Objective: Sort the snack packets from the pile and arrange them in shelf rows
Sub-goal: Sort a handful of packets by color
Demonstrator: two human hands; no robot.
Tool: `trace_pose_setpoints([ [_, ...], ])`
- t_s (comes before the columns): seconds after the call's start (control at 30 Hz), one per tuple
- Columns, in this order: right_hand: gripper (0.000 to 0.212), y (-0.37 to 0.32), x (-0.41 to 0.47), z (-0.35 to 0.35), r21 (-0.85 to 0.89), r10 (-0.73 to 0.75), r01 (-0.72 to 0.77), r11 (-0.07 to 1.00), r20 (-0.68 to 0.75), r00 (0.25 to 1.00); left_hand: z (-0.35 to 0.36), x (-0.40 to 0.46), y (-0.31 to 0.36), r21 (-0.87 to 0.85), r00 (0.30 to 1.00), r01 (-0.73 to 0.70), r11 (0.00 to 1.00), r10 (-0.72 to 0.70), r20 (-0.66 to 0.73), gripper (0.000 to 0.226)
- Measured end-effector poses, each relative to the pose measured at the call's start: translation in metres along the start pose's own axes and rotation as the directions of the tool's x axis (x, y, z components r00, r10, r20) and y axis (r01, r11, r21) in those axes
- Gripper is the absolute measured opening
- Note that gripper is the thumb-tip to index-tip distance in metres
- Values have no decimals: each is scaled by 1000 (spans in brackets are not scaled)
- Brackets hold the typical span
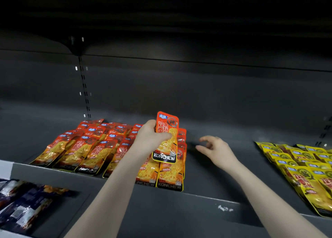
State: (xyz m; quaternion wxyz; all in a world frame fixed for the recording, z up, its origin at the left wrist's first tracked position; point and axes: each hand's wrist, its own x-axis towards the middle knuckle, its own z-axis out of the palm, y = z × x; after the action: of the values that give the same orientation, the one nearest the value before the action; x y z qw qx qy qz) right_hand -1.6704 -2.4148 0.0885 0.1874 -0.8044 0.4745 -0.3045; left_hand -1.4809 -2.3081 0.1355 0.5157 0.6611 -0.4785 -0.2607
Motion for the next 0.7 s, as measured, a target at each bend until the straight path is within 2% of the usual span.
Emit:
trace_pose_setpoints([
  [0.13, 30, 38, 2, -34, -111, 100, -102, 989, -25, 995, 30, 11, 12, 36, 1000, 12, 999, -13, 27, 27],
  [0.3, 32, 78, 4, -67, -215, 186, -195, 957, -61, 981, 77, 28, 25, 85, 997, 40, 996, -45, 60, 18],
  [0.53, 31, 98, 12, -75, -273, 168, -179, 945, -65, 984, 134, 58, 20, 257, 992, 87, 962, -108, 69, 26],
  [0.7, 31, 101, 14, -64, -257, 121, -123, 958, -27, 992, 156, 69, 6, 491, 994, 96, 866, -113, 5, 37],
])
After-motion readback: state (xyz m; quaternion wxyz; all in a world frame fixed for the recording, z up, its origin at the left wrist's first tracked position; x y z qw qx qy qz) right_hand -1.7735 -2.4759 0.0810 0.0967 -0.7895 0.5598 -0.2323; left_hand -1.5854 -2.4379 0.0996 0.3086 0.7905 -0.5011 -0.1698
